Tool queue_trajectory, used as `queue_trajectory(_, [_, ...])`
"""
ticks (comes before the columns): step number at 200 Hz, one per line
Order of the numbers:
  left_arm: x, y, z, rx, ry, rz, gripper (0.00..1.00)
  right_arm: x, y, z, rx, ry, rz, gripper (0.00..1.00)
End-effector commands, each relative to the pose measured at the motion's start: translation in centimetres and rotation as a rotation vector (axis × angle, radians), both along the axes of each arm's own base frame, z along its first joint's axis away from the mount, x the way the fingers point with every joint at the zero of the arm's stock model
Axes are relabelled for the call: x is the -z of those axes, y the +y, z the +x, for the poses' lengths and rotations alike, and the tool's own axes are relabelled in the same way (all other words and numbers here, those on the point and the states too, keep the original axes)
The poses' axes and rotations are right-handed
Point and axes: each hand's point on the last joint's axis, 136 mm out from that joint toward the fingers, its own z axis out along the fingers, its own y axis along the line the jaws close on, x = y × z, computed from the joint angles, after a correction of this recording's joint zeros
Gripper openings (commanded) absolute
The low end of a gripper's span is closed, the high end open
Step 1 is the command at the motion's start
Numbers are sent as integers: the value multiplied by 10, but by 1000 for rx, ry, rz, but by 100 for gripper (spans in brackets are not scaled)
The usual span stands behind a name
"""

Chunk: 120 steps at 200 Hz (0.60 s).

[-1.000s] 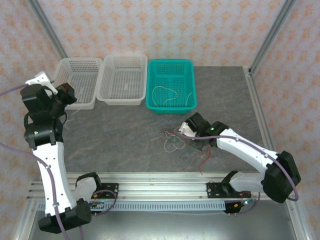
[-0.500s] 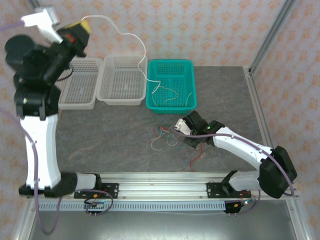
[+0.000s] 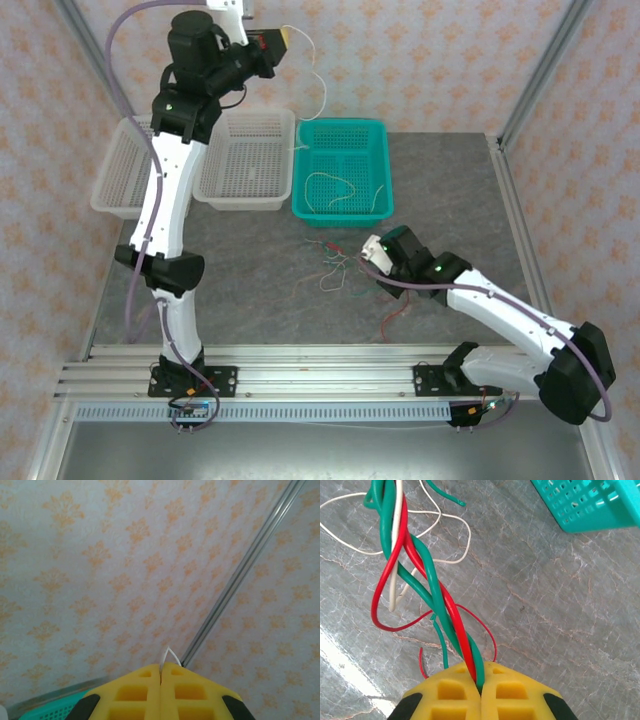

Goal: Untangle the cables
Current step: Place the cable into the container.

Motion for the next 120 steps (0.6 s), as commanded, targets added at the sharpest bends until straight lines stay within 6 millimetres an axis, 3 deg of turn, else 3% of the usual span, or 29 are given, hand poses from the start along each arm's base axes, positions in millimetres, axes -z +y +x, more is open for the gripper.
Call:
queue_trajectory(1, [-13,-6,-6,9,-30,-16,0,5,-7,-6,29,12,-11,0])
queue_trajectory(26, [44,-20,21,-8,89,56,0,6,-7,-9,33,27,-6,0])
queue_trajectory(54, [137,-33,49,-34,270,184,0,5,-10,-12,40,33,-2,0])
queue_trajectory(75, [199,-39,58,-57,381,285,0,3,-12,-14,43,31,-1,0])
queue_trajectory(90, [230,-48,54,-36,455,331,0,2,-13,-16,44,28,1,0])
queue_trajectory(105, [246,-67,43,32,481,369,25,1,-14,-16,45,24,2,0])
queue_trajectory(120, [246,-81,30,77,457,419,51,0,-14,-16,46,23,6,0])
